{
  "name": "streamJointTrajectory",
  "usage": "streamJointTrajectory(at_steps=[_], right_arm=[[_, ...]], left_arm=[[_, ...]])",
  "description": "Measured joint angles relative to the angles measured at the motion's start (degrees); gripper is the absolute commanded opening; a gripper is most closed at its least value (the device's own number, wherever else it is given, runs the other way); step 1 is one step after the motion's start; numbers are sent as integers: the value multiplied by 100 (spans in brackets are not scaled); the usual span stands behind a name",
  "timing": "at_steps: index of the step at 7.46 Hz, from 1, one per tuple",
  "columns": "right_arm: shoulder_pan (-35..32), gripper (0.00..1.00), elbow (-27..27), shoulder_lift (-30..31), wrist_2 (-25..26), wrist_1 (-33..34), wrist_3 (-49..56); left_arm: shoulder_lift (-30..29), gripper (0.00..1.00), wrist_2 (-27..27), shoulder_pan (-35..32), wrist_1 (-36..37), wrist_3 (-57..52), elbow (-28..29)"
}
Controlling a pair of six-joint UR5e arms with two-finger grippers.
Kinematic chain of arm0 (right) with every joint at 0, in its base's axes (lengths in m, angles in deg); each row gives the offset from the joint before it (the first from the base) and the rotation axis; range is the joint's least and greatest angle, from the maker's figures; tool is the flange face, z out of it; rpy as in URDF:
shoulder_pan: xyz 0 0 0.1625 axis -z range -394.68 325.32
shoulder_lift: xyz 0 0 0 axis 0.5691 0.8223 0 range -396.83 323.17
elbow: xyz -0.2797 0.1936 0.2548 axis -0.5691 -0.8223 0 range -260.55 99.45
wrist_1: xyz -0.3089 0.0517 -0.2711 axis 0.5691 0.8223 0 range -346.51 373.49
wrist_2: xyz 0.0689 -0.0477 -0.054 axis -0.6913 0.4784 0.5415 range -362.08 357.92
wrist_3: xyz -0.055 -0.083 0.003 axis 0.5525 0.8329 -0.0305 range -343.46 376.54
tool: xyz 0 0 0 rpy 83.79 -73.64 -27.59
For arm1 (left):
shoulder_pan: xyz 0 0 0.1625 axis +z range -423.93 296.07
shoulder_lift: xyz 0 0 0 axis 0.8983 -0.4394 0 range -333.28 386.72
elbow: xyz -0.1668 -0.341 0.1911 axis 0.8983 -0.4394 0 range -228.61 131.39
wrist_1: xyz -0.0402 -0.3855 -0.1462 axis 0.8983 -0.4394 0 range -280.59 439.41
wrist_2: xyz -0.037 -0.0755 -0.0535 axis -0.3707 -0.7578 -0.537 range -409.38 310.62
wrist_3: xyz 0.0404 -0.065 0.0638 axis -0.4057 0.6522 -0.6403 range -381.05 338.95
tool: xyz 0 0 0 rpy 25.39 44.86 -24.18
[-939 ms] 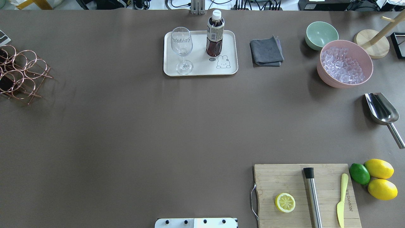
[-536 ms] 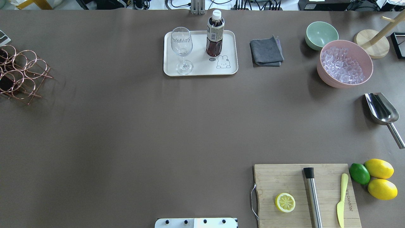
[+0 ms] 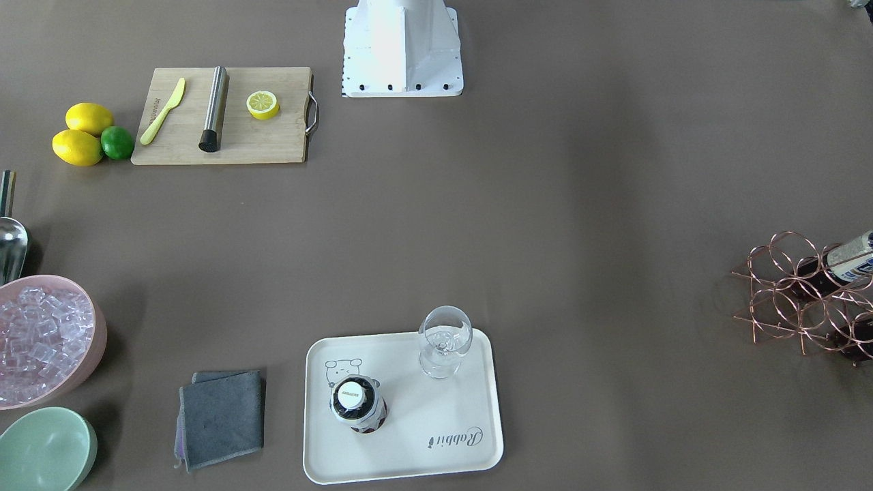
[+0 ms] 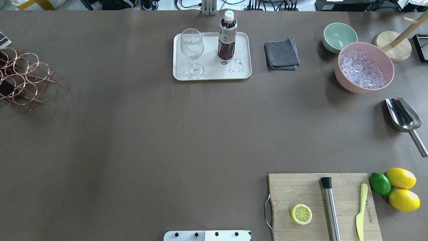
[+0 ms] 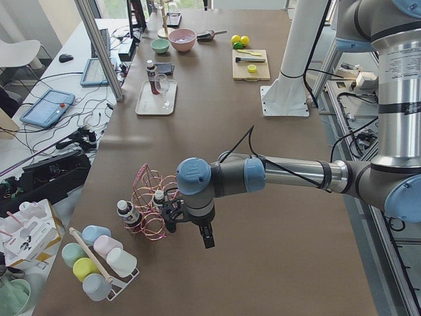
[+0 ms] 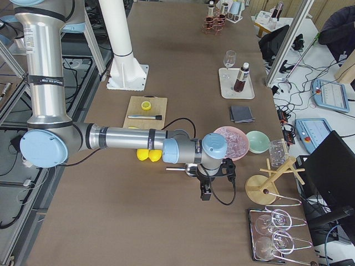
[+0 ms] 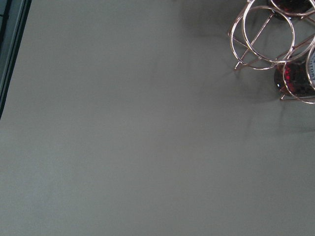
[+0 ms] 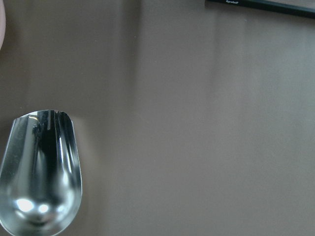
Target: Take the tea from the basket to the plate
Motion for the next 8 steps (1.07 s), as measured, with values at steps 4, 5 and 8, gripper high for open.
streamJointTrajectory(at_steps=[4, 5, 8], right_arm=[[-6, 100, 17, 6, -33, -4, 0], [-8, 100, 17, 15, -34, -3, 0], [-6, 100, 20, 26, -109, -7, -163]], left_arm=[[27, 99, -100, 17, -1376, -296, 559], [9, 99, -100, 24, -1488, -306, 584], [-127, 99, -72, 11, -1542, -860, 576]])
